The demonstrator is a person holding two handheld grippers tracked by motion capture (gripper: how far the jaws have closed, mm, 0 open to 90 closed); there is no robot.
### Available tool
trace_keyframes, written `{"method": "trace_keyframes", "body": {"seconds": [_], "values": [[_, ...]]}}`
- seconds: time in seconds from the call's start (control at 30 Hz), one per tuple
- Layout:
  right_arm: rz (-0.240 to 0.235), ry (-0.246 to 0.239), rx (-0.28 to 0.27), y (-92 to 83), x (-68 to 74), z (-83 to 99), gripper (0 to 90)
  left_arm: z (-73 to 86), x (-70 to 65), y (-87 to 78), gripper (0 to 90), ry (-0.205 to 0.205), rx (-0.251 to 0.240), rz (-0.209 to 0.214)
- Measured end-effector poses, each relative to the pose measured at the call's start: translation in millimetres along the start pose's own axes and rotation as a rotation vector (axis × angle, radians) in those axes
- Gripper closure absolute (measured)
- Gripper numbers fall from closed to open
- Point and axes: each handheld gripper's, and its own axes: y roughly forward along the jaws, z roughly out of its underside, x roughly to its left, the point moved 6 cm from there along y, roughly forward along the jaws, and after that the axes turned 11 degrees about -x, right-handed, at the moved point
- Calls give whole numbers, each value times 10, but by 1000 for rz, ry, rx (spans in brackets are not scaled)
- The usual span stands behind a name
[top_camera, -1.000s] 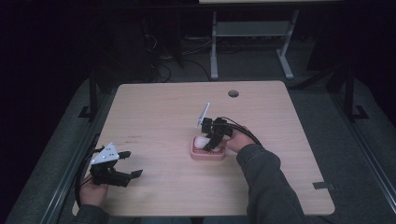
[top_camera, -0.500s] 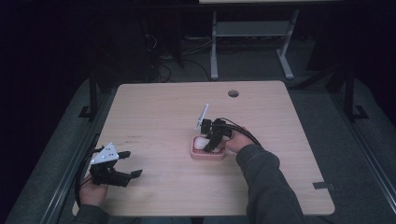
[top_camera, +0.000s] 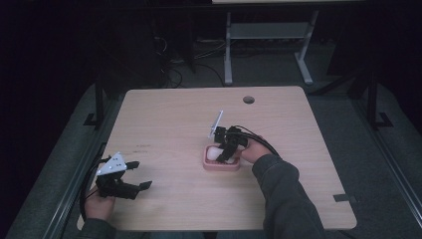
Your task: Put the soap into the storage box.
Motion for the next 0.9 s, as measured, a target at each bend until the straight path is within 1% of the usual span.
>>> {"method": "trace_keyframes", "body": {"seconds": [0.03, 0.07, 0.17, 0.33, 0.43, 0.53, 0.77, 0.9], "values": [[2, -6, -11, -8, -9, -6, 443, 0, 1, 1, 148, 2, 1, 0], [-2, 1, -23, -22, -9, -13, 442, 0, 1, 1, 148, 2, 1, 0], [1, 5, -31, -44, -1, -18, 418, -1, 1, 2, 148, 1, 1, 0], [1, 8, -36, -73, 2, -12, 403, -1, -1, 4, 148, 3, 2, 0], [4, 10, -50, -100, 16, -11, 398, -1, -3, 8, 148, 6, 3, 2], [8, 15, -74, -133, 32, 8, 391, 1, -5, 11, 148, 5, 4, 2], [18, 30, -95, -184, 27, 68, 379, 2, -6, 15, 148, 6, 4, 2], [28, 37, -109, -244, 28, 98, 365, 3, -9, 16, 148, 6, 5, 2]]}}
